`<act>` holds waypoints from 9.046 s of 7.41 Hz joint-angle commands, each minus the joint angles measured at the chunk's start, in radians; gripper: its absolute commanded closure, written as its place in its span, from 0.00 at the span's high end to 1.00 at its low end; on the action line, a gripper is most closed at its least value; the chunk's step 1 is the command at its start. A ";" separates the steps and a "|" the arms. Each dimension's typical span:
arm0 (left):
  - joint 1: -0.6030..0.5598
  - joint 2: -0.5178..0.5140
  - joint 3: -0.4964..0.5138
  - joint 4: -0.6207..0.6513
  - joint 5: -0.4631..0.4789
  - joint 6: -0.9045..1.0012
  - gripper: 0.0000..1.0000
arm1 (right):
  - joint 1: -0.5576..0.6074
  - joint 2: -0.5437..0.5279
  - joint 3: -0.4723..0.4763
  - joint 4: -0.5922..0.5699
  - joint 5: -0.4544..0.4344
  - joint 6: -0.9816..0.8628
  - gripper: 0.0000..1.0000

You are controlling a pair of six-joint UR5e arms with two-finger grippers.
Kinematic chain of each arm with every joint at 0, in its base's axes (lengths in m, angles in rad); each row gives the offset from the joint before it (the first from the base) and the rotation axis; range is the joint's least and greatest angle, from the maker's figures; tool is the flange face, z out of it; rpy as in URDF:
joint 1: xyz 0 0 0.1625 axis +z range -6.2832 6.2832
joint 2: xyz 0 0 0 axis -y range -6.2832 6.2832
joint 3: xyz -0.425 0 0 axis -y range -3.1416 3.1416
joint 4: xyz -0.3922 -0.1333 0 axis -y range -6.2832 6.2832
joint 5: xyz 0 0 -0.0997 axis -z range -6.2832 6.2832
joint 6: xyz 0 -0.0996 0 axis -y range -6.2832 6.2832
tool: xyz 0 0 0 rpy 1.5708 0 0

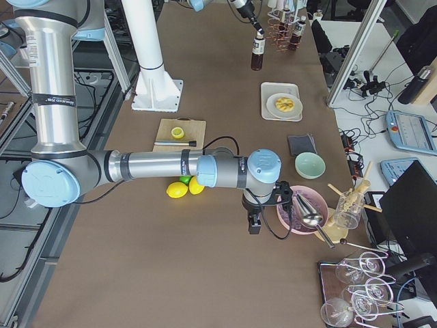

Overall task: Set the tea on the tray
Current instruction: 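Lift a tea bottle from the copper rack with the left gripper, then carry the tea bottle toward the tray and lower it beside the tray, then open the left gripper and withdraw the left arm toward the rack, then move the right gripper over the tea bottle and lower onto its cap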

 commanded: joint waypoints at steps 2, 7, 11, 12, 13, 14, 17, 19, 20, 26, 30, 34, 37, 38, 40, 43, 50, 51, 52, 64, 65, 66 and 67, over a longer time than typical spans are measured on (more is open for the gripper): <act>0.190 -0.108 0.069 0.006 0.156 -0.026 0.00 | 0.002 -0.009 0.002 0.000 0.000 -0.001 1.00; 0.305 -0.196 0.166 0.003 0.237 -0.059 0.00 | 0.012 -0.017 -0.004 0.000 -0.002 -0.007 1.00; 0.348 -0.187 0.194 0.002 0.285 -0.057 0.00 | 0.017 -0.026 -0.005 0.000 -0.002 -0.009 1.00; 0.353 -0.187 0.200 0.003 0.283 -0.056 0.00 | 0.017 -0.027 -0.005 0.002 -0.002 -0.009 1.00; 0.353 -0.187 0.198 0.005 0.285 -0.053 0.00 | 0.017 -0.027 -0.005 0.000 -0.002 -0.009 1.00; 0.353 -0.185 0.198 0.005 0.283 -0.045 0.00 | 0.018 -0.030 -0.005 0.000 -0.002 -0.009 1.00; 0.361 -0.178 0.200 0.006 0.285 -0.045 0.00 | 0.021 -0.035 -0.005 0.000 -0.002 -0.011 1.00; 0.362 -0.176 0.198 0.003 0.285 -0.050 0.21 | 0.023 -0.035 -0.005 0.002 -0.002 -0.009 1.00; 0.362 -0.175 0.198 0.003 0.285 -0.050 0.96 | 0.023 -0.036 -0.005 0.000 -0.002 -0.009 1.00; 0.330 -0.158 0.073 0.005 0.247 -0.016 0.98 | 0.025 -0.032 -0.004 0.002 -0.002 -0.008 1.00; 0.074 -0.012 0.019 -0.187 -0.065 0.104 0.98 | 0.025 -0.021 -0.002 0.002 -0.002 -0.001 1.00; -0.168 0.112 0.054 -0.287 -0.255 0.309 0.98 | 0.025 -0.003 0.008 0.000 0.000 0.002 1.00; -0.420 0.214 0.158 -0.258 -0.691 0.547 0.98 | 0.014 0.031 0.004 0.002 0.002 0.031 1.00; -0.548 0.277 0.199 -0.255 -0.840 0.737 0.98 | 0.002 0.033 0.010 0.002 0.002 0.052 1.00; -0.671 0.397 0.213 -0.253 -0.855 0.976 0.98 | -0.030 0.048 0.014 0.002 0.002 0.072 1.00; -0.771 0.535 0.241 -0.253 -0.855 1.123 0.98 | -0.180 0.091 0.127 -0.002 -0.009 0.269 1.00; -0.937 0.650 0.293 -0.264 -0.849 1.372 0.98 | -0.661 0.341 0.361 0.081 -0.138 0.790 1.00; -0.958 0.654 0.319 -0.265 -0.849 1.415 0.98 | -0.704 0.406 0.367 0.072 -0.156 0.893 1.00; -0.984 0.654 0.342 -0.265 -0.856 1.427 0.98 | -0.750 0.486 0.358 0.033 -0.158 0.961 1.00; -0.963 0.638 0.401 -0.216 -1.045 1.365 0.98 | -1.009 0.924 0.111 -0.298 -0.386 1.217 1.00; -0.965 0.638 0.401 -0.216 -1.045 1.365 0.98 | -1.020 0.906 0.110 -0.291 -0.428 1.212 1.00; -0.963 0.638 0.401 -0.216 -1.045 1.365 0.98 | -1.020 0.907 0.110 -0.290 -0.426 1.209 0.99; -0.960 0.637 0.402 -0.216 -1.045 1.366 0.98 | -1.020 0.905 0.110 -0.290 -0.430 1.209 0.99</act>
